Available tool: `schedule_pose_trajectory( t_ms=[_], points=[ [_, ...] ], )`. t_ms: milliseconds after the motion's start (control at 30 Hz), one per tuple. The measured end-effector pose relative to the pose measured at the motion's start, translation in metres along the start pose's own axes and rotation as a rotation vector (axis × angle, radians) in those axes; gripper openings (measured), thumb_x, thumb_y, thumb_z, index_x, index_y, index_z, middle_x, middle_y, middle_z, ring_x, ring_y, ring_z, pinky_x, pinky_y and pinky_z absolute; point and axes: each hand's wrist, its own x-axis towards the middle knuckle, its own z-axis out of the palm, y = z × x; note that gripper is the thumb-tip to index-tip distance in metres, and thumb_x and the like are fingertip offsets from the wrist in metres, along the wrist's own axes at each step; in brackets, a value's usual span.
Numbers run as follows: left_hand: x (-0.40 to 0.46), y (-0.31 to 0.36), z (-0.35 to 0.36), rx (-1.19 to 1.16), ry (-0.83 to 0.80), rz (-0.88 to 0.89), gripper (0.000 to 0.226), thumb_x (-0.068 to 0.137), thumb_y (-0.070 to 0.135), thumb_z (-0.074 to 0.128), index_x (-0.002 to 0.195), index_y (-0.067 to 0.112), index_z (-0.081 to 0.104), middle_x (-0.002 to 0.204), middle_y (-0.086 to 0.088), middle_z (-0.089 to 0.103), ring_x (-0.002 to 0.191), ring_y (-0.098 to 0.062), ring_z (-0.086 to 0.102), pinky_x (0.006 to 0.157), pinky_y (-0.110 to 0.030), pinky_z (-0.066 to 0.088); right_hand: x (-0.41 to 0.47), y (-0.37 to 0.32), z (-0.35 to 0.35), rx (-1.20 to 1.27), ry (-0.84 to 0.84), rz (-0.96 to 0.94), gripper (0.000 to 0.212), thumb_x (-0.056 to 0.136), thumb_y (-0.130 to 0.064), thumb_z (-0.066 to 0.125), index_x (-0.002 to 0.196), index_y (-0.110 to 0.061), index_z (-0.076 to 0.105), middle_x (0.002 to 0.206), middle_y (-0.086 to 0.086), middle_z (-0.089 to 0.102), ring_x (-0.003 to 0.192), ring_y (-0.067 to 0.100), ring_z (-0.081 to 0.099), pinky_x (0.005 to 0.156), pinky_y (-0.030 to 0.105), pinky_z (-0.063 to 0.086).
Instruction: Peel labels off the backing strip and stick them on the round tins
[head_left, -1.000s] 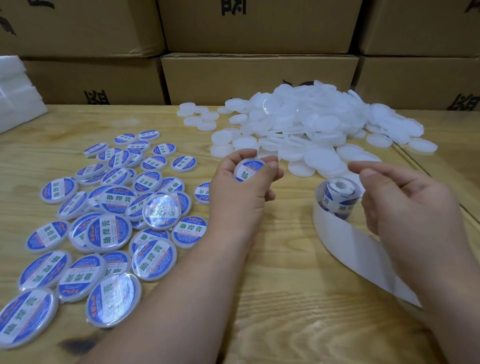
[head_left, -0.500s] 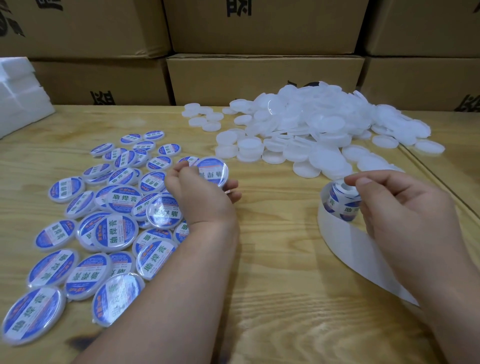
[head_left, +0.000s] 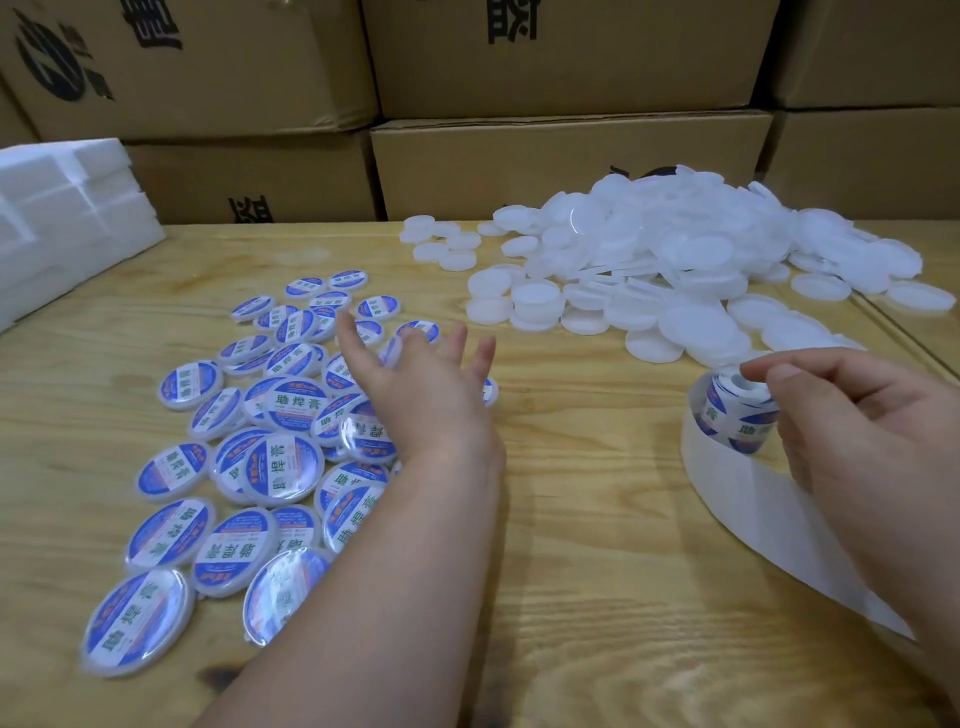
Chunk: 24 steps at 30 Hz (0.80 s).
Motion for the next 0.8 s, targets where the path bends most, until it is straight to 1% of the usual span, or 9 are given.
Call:
schedule_pose_trajectory(
  t_ms=[67,133,233,300,400,500,567,667,800],
  points=[
    [-0.004,-0.001,0.002,-0.025,-0.054,-0.051,0.074,0.102,0.003,0.040,0.145,0.061,0.026,0.115,0.005,0.049,0.091,-0.028,0.077,0.064,-0.035,0.061,0.000,0.000,0.000,-0.004,-0.005,0.016,0.029,0.082,-0.049,0.059,0.097,-0.034,0.078,0.056,-0.022,0.061,0.048,-0.005,0.054,0.043,0.005,0.037],
    [-0.009,-0.004,0.004,-0.014,-0.103,-0.072,0.080,0.099,0.001,0.039,0.145,0.064,0.021,0.124,0.000,0.049,0.088,-0.032,0.078,0.062,-0.036,0.061,-0.001,0.000,0.000,-0.003,-0.003,0.026,0.030,0.082,-0.049,0.059,0.099,-0.033,0.078,0.054,-0.023,0.058,0.047,-0.005,0.053,0.043,0.005,0.036],
    [-0.015,-0.010,0.005,0.057,-0.189,-0.108,0.062,0.097,0.003,0.041,0.136,0.050,0.039,0.119,-0.010,0.065,0.079,-0.031,0.078,0.056,-0.034,0.058,-0.001,-0.002,0.000,0.005,0.001,0.034,0.031,0.081,-0.050,0.059,0.099,-0.033,0.078,0.054,-0.024,0.058,0.047,-0.005,0.053,0.043,0.004,0.036],
    [-0.019,-0.017,0.004,0.246,-0.287,-0.072,0.041,0.094,0.002,0.042,0.118,0.033,0.056,0.098,-0.005,0.078,0.074,-0.022,0.076,0.054,-0.030,0.057,-0.001,-0.003,-0.001,0.004,0.002,0.033,0.032,0.081,-0.050,0.058,0.099,-0.033,0.077,0.054,-0.024,0.057,0.048,-0.005,0.054,0.044,0.004,0.036],
    [-0.026,-0.031,-0.004,0.707,-0.521,0.154,0.033,0.093,0.002,0.046,0.097,0.028,0.066,0.088,0.007,0.076,0.084,-0.008,0.068,0.072,-0.020,0.053,-0.002,-0.005,0.000,0.010,0.013,0.011,0.032,0.080,-0.049,0.057,0.097,-0.032,0.078,0.051,-0.024,0.056,0.047,-0.005,0.053,0.044,0.003,0.035],
    [-0.028,-0.044,-0.010,1.049,-0.759,0.294,0.037,0.090,0.006,0.046,0.101,0.034,0.067,0.086,0.019,0.064,0.082,-0.012,0.058,0.079,-0.027,0.048,-0.003,-0.010,0.001,0.016,0.027,-0.016,0.027,0.079,-0.046,0.058,0.090,-0.032,0.078,0.050,-0.023,0.055,0.047,-0.004,0.054,0.045,0.003,0.035],
    [-0.027,-0.049,-0.010,1.215,-0.843,0.338,0.042,0.089,0.009,0.046,0.114,0.037,0.066,0.095,0.024,0.058,0.094,-0.016,0.058,0.088,-0.031,0.048,-0.004,-0.012,0.002,0.008,0.031,-0.025,0.019,0.085,-0.037,0.060,0.087,-0.030,0.077,0.048,-0.022,0.054,0.047,-0.003,0.054,0.045,0.003,0.035],
    [-0.022,-0.059,-0.004,1.420,-0.871,0.420,0.050,0.089,0.017,0.050,0.135,0.035,0.056,0.135,0.014,0.056,0.129,-0.014,0.048,0.108,-0.033,0.041,-0.005,-0.011,0.001,-0.016,0.033,-0.032,0.019,0.095,-0.021,0.063,0.084,-0.027,0.077,0.046,-0.017,0.050,0.045,0.002,0.050,0.045,0.004,0.034],
    [-0.015,-0.077,0.011,1.627,-0.908,0.536,0.056,0.089,0.033,0.053,0.145,0.035,0.044,0.147,0.005,0.047,0.135,-0.021,0.039,0.113,-0.038,0.032,-0.004,-0.010,0.002,-0.031,0.041,-0.039,0.024,0.095,-0.016,0.063,0.080,-0.029,0.077,0.047,-0.011,0.044,0.041,0.005,0.039,0.042,0.009,0.031]
  ],
)
